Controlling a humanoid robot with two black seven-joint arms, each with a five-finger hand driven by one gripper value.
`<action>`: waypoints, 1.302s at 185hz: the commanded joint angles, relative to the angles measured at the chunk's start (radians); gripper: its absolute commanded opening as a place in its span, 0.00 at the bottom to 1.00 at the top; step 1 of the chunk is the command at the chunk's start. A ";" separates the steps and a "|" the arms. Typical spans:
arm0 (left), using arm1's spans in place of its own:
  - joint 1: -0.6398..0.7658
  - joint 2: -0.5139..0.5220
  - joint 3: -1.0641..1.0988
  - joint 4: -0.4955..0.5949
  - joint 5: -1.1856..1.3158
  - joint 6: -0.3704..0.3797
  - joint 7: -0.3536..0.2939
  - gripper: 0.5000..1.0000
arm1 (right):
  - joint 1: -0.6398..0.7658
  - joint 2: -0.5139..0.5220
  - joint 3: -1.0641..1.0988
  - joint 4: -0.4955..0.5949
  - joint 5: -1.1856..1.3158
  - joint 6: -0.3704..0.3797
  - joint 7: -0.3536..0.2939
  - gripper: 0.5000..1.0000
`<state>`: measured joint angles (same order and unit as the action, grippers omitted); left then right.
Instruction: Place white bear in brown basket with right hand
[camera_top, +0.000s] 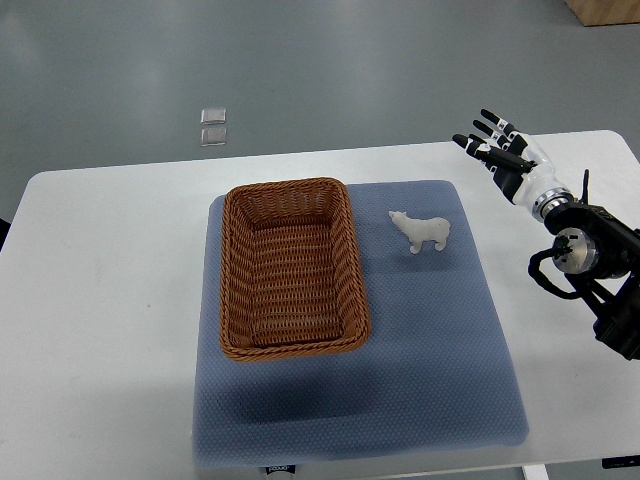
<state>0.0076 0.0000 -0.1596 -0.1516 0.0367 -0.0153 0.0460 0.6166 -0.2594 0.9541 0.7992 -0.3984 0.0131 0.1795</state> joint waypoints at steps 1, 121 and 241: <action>0.000 0.000 0.002 0.000 0.000 0.000 0.000 1.00 | 0.000 0.000 -0.001 0.000 0.000 -0.001 0.000 0.85; 0.000 0.000 0.000 0.000 0.000 0.000 0.003 1.00 | 0.000 -0.001 -0.003 0.000 0.000 0.025 0.000 0.85; 0.000 0.000 0.000 0.000 0.000 0.000 0.003 1.00 | 0.009 -0.037 -0.018 0.002 -0.106 0.087 0.002 0.85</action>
<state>0.0076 0.0000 -0.1598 -0.1519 0.0367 -0.0153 0.0491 0.6234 -0.2918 0.9362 0.7999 -0.4588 0.0775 0.1810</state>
